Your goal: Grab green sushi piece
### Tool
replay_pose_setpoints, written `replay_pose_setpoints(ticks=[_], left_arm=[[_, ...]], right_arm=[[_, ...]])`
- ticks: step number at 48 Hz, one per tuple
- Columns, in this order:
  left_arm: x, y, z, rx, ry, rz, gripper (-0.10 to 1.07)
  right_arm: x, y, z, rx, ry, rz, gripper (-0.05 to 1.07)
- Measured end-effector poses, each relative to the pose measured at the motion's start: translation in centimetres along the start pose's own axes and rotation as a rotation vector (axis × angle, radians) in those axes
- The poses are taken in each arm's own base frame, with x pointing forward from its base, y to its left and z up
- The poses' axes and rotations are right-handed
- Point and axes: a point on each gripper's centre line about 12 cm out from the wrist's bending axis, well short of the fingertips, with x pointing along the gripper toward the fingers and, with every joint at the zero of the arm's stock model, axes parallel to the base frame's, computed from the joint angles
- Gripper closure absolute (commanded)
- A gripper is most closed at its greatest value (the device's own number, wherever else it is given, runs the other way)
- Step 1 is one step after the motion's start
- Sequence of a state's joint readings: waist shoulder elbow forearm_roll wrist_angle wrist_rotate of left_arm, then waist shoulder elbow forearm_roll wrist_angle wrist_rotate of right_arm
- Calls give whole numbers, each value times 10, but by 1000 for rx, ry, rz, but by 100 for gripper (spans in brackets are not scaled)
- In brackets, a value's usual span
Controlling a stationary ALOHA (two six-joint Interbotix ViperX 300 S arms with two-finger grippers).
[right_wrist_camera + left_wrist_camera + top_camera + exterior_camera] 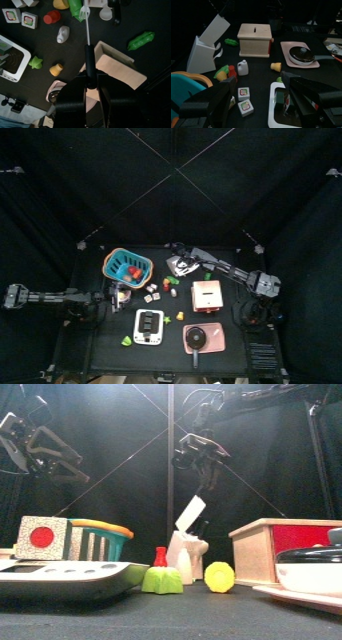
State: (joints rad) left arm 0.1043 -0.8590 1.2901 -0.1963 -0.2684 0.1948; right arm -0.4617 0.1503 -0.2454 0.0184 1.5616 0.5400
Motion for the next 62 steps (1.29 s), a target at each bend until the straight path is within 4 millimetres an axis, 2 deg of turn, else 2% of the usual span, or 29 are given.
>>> replay_pose_setpoints(ticks=[62], left_arm=[[0,0,-3,-3,18,-3,-5]], right_arm=[[11,-7,3,13,25,-17,63]])
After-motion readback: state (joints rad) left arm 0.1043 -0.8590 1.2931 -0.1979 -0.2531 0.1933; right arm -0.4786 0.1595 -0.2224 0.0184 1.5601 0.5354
